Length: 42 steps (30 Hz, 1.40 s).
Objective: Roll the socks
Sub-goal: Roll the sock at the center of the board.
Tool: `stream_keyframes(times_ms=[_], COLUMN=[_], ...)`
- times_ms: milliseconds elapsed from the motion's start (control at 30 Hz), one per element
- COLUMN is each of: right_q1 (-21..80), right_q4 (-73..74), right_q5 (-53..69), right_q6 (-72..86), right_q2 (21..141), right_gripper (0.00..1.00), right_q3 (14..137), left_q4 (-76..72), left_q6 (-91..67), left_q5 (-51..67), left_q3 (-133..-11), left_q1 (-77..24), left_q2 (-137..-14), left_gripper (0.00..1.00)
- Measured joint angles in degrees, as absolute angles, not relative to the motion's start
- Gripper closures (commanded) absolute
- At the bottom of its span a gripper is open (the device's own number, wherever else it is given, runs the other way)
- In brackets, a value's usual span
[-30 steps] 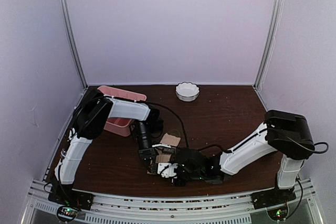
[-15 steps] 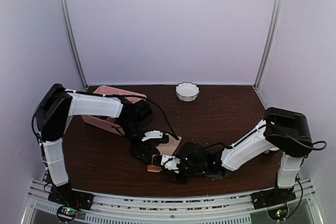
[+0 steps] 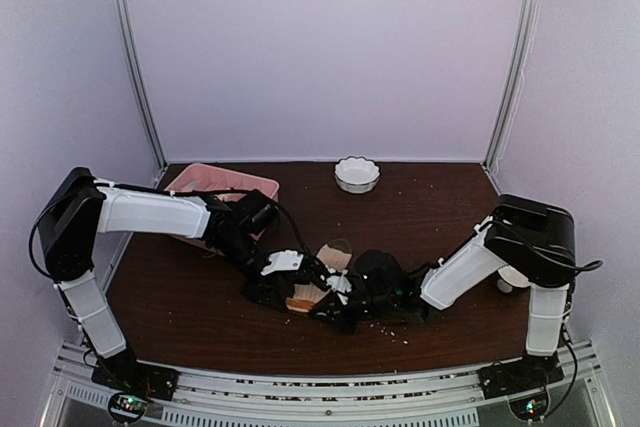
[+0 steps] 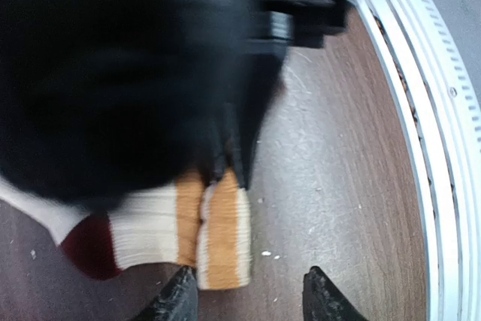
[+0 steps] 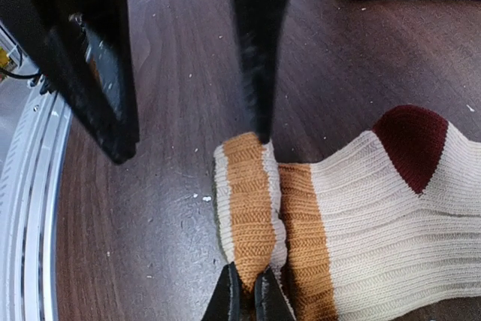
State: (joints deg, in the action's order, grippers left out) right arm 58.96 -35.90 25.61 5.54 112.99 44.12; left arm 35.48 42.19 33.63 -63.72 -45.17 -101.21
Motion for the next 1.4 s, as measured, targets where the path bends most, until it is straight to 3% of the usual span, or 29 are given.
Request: stream_keyframes(times_ms=[433, 633, 867, 1067, 1167, 1400], right_q1=[56.2, 55.8, 55.5, 55.2, 55.2, 55.2], right_q4=[-41.4, -39.7, -38.8, -38.9, -39.0, -43.7], right_q5=[32.1, 33.3, 34.3, 34.8, 34.7, 29.3], right_q6=[13.8, 13.8, 14.0, 15.0, 15.4, 17.0], right_q2=[115.8, 115.8, 115.8, 115.9, 115.8, 110.8], right_gripper=[1.00, 1.00, 1.00, 1.00, 0.88, 0.68], right_q3=[43.9, 44.7, 45.1, 45.1, 44.9, 36.9], left_q4=[24.8, 22.3, 23.0, 22.5, 22.7, 30.5], left_q6=[45.6, 46.7, 48.3, 48.5, 48.2, 48.1], left_q5=[25.6, 22.8, 22.1, 20.6, 20.3, 24.6], left_q3=[-59.1, -59.0, -59.0, -58.1, -58.5, -67.0], left_q1=[-48.4, -50.0, -51.2, -51.2, -51.2, -50.3], left_q2=[-101.2, -101.6, -103.0, -103.0, -103.2, -109.2], left_gripper=[0.55, 0.64, 0.65, 0.87, 1.00, 1.00])
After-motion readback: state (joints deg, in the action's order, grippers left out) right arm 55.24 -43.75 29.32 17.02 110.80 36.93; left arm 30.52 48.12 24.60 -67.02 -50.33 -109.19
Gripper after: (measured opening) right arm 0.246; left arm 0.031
